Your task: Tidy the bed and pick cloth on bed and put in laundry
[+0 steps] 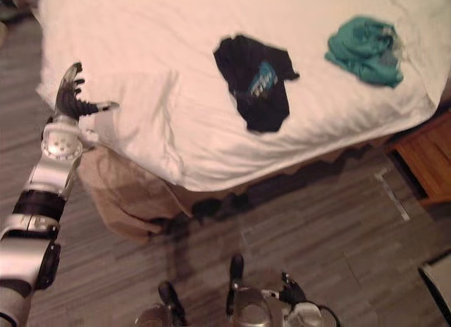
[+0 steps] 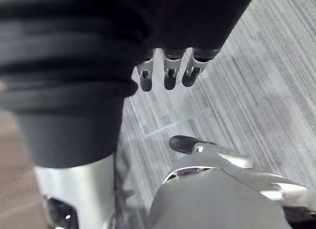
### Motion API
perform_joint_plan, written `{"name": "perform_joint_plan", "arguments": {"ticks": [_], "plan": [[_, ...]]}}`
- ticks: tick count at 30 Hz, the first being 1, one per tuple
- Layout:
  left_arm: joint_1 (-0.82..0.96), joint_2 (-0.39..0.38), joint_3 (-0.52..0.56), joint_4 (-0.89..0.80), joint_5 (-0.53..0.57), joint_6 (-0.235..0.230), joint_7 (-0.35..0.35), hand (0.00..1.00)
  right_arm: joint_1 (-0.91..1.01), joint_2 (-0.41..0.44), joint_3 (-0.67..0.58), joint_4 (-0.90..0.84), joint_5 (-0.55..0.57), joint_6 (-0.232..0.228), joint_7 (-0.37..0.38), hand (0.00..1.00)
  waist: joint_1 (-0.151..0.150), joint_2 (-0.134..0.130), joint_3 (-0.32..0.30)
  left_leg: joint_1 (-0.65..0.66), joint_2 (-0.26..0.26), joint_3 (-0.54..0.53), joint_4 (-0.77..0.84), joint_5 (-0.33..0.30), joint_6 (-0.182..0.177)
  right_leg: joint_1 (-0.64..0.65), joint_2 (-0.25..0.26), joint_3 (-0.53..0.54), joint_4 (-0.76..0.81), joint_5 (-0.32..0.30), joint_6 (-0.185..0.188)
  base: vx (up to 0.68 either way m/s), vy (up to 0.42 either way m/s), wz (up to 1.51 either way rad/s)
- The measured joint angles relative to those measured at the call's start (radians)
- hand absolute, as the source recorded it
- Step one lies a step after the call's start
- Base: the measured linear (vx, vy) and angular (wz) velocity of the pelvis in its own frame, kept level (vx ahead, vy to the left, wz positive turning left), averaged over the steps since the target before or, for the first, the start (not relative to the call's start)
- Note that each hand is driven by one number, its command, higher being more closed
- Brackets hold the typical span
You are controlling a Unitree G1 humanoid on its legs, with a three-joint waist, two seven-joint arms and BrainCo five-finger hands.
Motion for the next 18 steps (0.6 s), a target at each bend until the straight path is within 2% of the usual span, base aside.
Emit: {"name": "perform_joint_plan", "arguments": {"ticks": [1, 4, 6, 7, 9, 13, 18], "plan": [[-0.046, 0.0, -0.026, 0.023, 0.031, 0.022, 0.003, 1.0, -0.013, 0.0, 0.019, -0.014, 0.007, -0.001, -0.006, 0.0, -0.008, -0.008, 0.009, -0.019, -0.001, 0.012, -0.001, 0.004, 0.001, -0.028, 0.0, 0.01, 0.002, 0.005, -0.005, 0.02, -0.013, -0.2], [-0.112, 0.0, -0.072, 0.085, 0.094, 0.098, 0.0, 1.0, -0.048, -0.006, 0.055, -0.025, 0.033, -0.006, -0.016, 0.0, -0.031, -0.018, 0.03, -0.042, -0.009, 0.028, -0.004, 0.008, 0.002, -0.067, -0.001, 0.031, 0.003, 0.01, -0.004, 0.02, -0.002, -0.14], [-0.146, 0.002, -0.089, 0.12, 0.218, 0.174, -0.006, 1.0, -0.073, -0.008, 0.088, -0.028, 0.047, -0.015, -0.023, 0.0, -0.05, -0.026, 0.048, -0.063, -0.012, 0.044, -0.004, 0.009, 0.003, -0.099, -0.001, 0.049, 0.003, 0.018, -0.005, 0.0, 0.004, -0.15], [-0.158, 0.002, -0.094, 0.12, 0.248, 0.186, -0.006, 1.0, -0.075, -0.008, 0.093, -0.029, 0.048, -0.015, -0.022, 0.0, -0.051, -0.027, 0.05, -0.069, -0.012, 0.045, -0.004, 0.01, 0.005, -0.106, -0.001, 0.051, 0.003, 0.019, -0.005, 0.0, -0.004, -0.09], [-0.204, 0.014, -0.111, 0.118, 0.395, 0.253, -0.089, 1.0, -0.077, -0.008, 0.118, -0.029, 0.068, -0.015, -0.022, 0.0, -0.056, -0.032, 0.061, -0.076, -0.012, 0.044, -0.004, 0.011, 0.006, -0.112, -0.001, 0.052, 0.001, 0.022, -0.004, 0.0, 0.0, 0.0], [-0.205, 0.033, -0.138, 0.103, 0.553, 0.325, -0.226, 1.0, -0.087, -0.01, 0.12, -0.033, 0.091, -0.031, -0.023, 0.0, -0.066, -0.032, 0.061, -0.072, -0.015, 0.043, -0.004, 0.011, 0.006, -0.108, -0.004, 0.053, 0.002, 0.027, 0.001, 0.0, 0.0, 0.0], [-0.178, 0.037, -0.136, 0.16, 0.606, 0.329, -0.278, 1.0, -0.093, -0.028, 0.069, -0.067, 0.138, -0.039, -0.036, 0.0, -0.081, -0.032, 0.061, -0.038, -0.015, 0.041, -0.002, 0.007, 0.011, -0.051, -0.006, 0.05, -0.025, 0.035, 0.013, -0.01, -0.002, 0.0]]}}
